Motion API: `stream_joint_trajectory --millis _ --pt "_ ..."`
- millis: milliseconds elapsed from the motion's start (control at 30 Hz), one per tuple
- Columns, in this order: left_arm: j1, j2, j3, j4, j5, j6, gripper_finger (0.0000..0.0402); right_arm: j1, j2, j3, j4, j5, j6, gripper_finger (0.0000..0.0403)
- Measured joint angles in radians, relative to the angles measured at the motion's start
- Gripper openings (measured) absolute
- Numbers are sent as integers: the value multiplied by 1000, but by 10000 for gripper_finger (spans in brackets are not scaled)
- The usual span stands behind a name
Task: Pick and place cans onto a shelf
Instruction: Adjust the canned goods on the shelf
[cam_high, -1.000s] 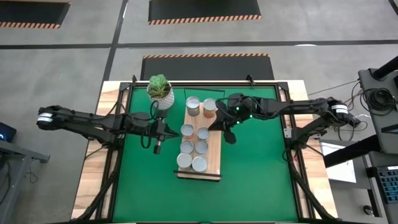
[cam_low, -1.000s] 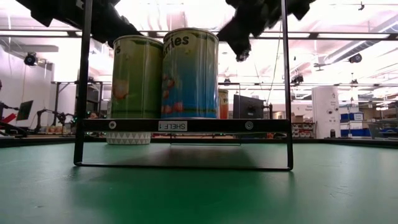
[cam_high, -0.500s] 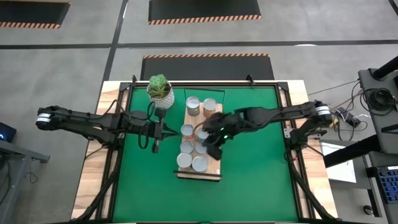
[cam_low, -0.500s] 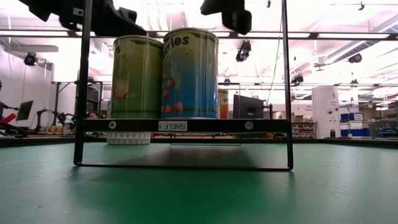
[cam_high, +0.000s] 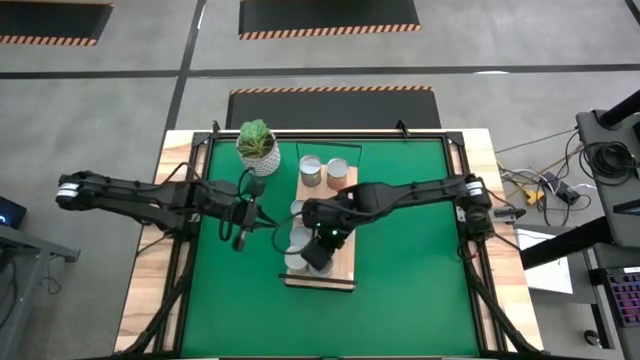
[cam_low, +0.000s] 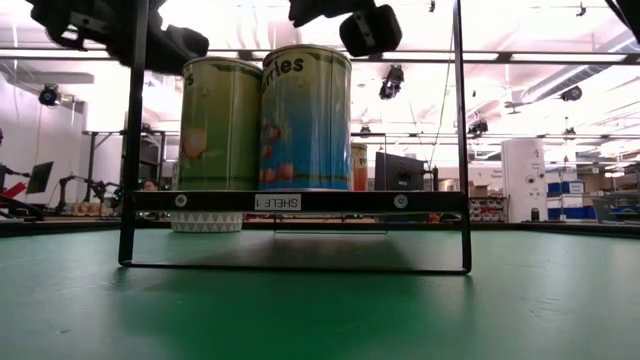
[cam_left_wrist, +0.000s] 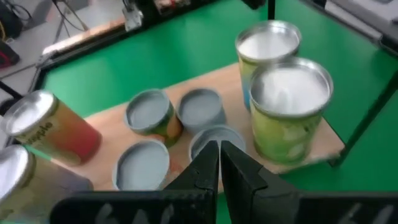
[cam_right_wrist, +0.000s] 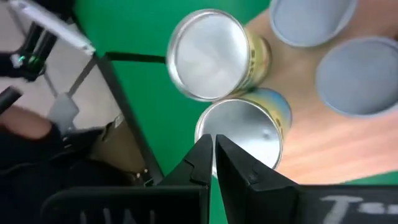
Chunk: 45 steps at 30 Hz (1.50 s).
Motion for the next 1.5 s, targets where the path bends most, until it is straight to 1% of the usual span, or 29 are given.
stream_joint_trajectory --millis 133,367,667,900,1100,1500 --pt "0 -19 -1 -15 0 -9 0 7 42 35 -62 35 88 11" --pt "0 -39 -1 -12 0 -22 0 11 48 13 -67 43 161 11" --pt "0 -41 -1 -13 0 -26 0 12 48 -22 -62 50 156 11" --pt "0 -41 -1 -12 0 -26 0 13 48 -46 -57 92 134 11" --pt "0 -41 -1 -11 0 -26 0 13 45 -72 -46 98 124 11" --pt "0 -41 -1 -6 0 -25 0 13 48 -42 -58 130 116 11"
